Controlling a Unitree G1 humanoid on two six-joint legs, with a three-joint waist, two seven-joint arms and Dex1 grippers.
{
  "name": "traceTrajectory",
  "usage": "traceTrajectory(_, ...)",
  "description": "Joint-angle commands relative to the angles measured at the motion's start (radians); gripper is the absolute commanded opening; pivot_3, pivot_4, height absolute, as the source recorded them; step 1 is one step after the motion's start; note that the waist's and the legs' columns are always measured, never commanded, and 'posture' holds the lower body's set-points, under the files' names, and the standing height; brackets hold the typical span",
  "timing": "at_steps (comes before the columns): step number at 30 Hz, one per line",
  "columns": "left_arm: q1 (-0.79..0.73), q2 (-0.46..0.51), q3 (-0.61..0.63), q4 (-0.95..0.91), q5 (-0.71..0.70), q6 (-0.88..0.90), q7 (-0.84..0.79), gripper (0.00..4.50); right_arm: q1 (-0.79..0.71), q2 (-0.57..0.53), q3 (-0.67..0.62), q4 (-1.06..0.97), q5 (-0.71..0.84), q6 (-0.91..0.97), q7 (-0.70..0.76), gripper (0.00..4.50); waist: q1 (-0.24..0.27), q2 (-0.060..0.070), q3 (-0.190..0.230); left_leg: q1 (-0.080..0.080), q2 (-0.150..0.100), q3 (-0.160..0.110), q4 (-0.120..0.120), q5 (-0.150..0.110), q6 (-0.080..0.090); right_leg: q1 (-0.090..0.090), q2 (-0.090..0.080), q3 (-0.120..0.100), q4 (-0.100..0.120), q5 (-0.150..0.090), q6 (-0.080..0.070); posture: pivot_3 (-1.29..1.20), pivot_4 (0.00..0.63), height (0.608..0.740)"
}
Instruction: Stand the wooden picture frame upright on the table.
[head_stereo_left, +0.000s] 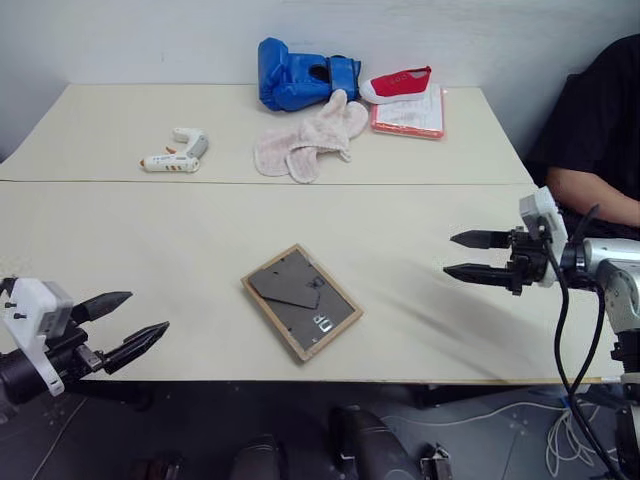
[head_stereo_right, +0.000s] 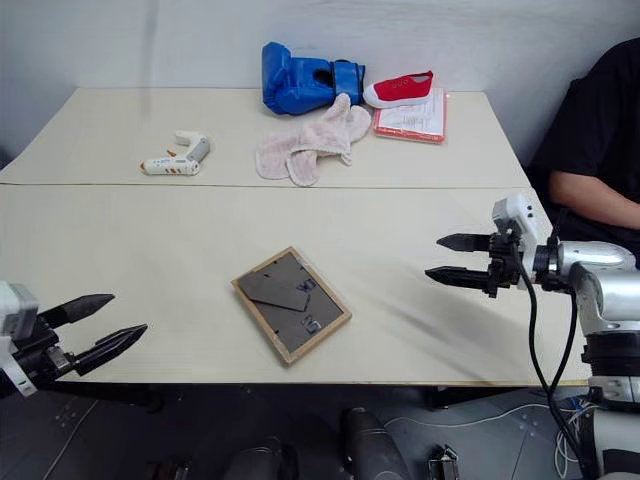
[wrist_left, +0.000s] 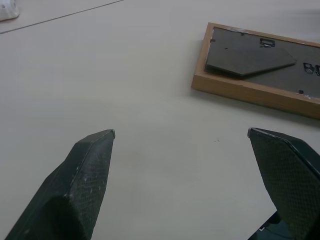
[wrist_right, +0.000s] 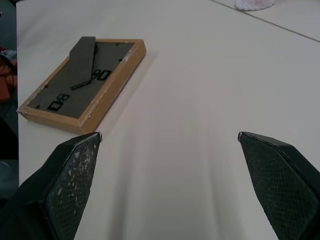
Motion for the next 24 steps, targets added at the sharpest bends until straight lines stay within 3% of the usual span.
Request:
traceTrajectory(1,0.017,-0.007,0.020,-0.032,-0.013,-0.026,-0.006,4.49,0.000,0.002,-0.005,-0.037,-0.004,-0.019,-0.010,4.50,0.000,0.000,0.000,0.000,0.000,0.000,0.000,0.000,0.000,0.000,0.000,0.000,0.000,0.000,0.000,0.00,0.150,0.740)
traceTrajectory(14,-0.013,0.034,-0.045,-0.040,-0.005,-0.022,-0.015,4.49,-0.026,0.031,0.034,-0.027,-0.073,-0.085,-0.045,4.50,0.000,0.000,0.000,0.000,0.000,0.000,0.000,0.000,0.000,0.000,0.000,0.000,0.000,0.000,0.000,0.00,0.150,0.740)
traceTrajectory(15,-0.019,0.051,-0.082,-0.040,0.015,-0.037,-0.031,4.50,-0.030,0.043,0.044,-0.034,-0.082,-0.088,-0.055,4.32,0.000,0.000,0.000,0.000,0.000,0.000,0.000,0.000,0.000,0.000,0.000,0.000,0.000,0.000,0.000,0.00,0.150,0.740)
traceTrajectory(18,-0.058,0.120,-0.227,-0.007,0.110,-0.114,-0.090,3.87,-0.047,0.077,0.087,-0.049,-0.115,-0.111,-0.065,3.54,0.000,0.000,0.000,0.000,0.000,0.000,0.000,0.000,0.000,0.000,0.000,0.000,0.000,0.000,0.000,0.00,0.150,0.740)
traceTrajectory(24,-0.260,0.191,-0.538,0.138,0.292,-0.269,-0.165,2.01,-0.081,0.169,0.205,0.010,-0.231,-0.256,-0.090,1.47,-0.001,0.001,0.000,0.000,0.000,0.001,0.000,0.000,-0.001,-0.001,0.000,0.000,0.001,0.000,-0.001,0.00,0.150,0.740)
